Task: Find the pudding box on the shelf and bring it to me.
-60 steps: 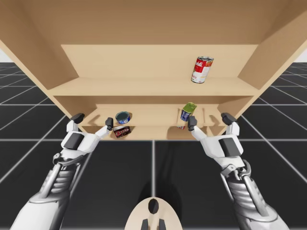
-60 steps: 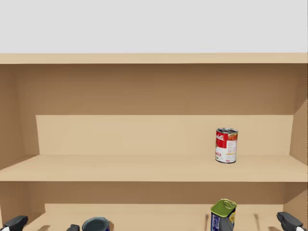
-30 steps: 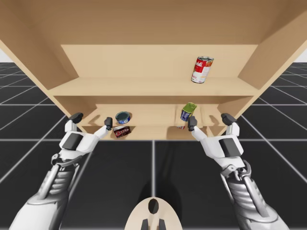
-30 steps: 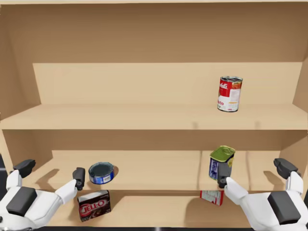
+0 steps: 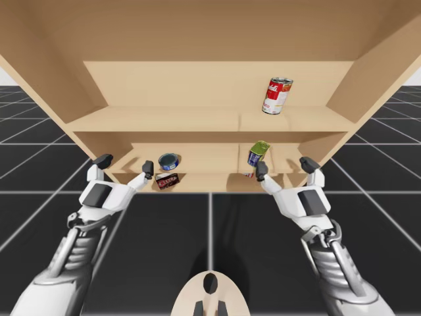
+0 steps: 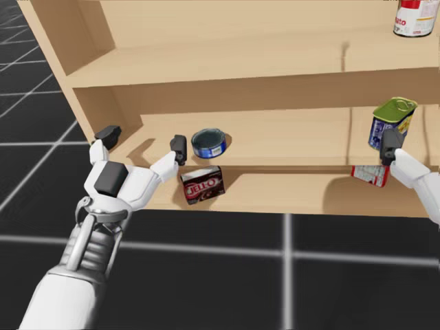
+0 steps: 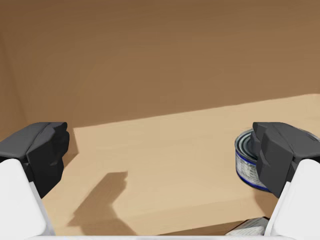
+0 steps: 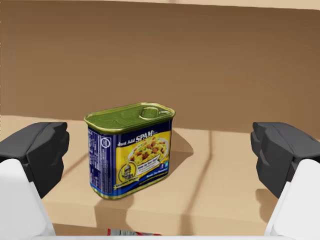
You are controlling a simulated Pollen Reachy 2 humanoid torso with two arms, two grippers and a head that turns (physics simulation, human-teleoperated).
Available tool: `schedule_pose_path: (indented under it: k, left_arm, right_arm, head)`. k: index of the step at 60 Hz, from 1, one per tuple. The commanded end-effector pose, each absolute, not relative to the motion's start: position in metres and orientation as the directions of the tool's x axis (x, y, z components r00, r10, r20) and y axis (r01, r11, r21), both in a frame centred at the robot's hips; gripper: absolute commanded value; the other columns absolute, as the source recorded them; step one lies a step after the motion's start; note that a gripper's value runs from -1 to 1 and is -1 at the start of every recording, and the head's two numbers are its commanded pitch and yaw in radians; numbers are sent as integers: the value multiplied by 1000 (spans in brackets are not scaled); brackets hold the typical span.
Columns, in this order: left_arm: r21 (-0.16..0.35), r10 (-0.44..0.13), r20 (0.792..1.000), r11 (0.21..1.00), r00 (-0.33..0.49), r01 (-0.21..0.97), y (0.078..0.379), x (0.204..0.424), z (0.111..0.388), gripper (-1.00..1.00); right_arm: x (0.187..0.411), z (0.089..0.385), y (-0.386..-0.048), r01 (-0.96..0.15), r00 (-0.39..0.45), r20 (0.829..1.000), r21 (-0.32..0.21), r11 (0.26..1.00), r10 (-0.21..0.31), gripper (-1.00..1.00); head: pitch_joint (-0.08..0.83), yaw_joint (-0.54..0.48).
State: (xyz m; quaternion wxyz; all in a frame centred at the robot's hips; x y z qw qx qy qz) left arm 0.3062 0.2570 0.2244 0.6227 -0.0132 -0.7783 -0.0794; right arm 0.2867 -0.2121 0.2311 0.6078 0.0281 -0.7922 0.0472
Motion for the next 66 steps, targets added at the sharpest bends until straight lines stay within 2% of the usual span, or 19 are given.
schedule_pose_path:
  k: [1,8,14,17,21,25,26,33,39,46,47,53,55,66]
  left_arm:
    - [97,-63,971,985,-230,139,252,300,228,-1000]
    - [81,-44,970,985,-237,151,249,293,233,-1000]
    - [50,-8,981,976,-194,213,248,284,238,-1000]
    - [45,-3,985,969,-170,244,247,275,244,-1000]
    - [7,38,989,953,-146,303,247,260,252,-1000]
    - [4,40,991,943,-125,333,250,249,256,-1000]
    - [-15,64,990,934,-126,356,252,244,257,-1000]
    - [-36,70,996,888,-57,459,264,230,248,-1000]
    - [-20,34,999,859,-16,511,278,228,232,-1000]
    - [-39,12,999,831,53,555,296,236,203,-1000]
    - [-54,17,997,831,71,553,300,241,196,-1000]
    - [-66,6,994,835,112,546,309,258,178,-1000]
    - [-52,-9,994,840,110,540,313,269,169,-1000]
    - [-64,-29,987,833,160,549,318,305,153,-1000]
  right_arm:
    - [286,228,-208,-115,-244,970,-23,993,-6,-1000]
    - [287,227,-207,-118,-239,971,-23,993,-6,-1000]
    - [287,227,-207,-118,-238,971,-22,993,-6,-1000]
    - [288,226,-207,-116,-238,971,-22,993,-6,-1000]
    - [288,225,-207,-113,-235,972,-23,993,-4,-1000]
    - [289,224,-206,-113,-233,972,-23,993,-4,-1000]
    - [289,224,-206,-114,-233,973,-25,993,-2,-1000]
    - [290,224,-207,-114,-236,972,-25,993,-3,-1000]
    - [290,224,-208,-114,-238,971,-25,993,-3,-1000]
    - [291,225,-208,-113,-242,970,-26,993,-2,-1000]
    - [291,225,-208,-113,-243,970,-25,993,-3,-1000]
    - [291,225,-208,-112,-244,970,-26,993,-2,-1000]
    - [291,225,-209,-113,-243,970,-26,993,-2,-1000]
    - [291,225,-210,-111,-243,970,-23,994,-5,-1000]
  head:
    - [588,256]
    - [602,272]
    - [602,269]
    - [601,267]
    - [600,267]
    - [601,269]
    - [601,271]
    - [602,274]
    - [601,276]
    - [599,279]
    - [598,281]
    - [598,282]
    - [597,283]
    - [597,283]
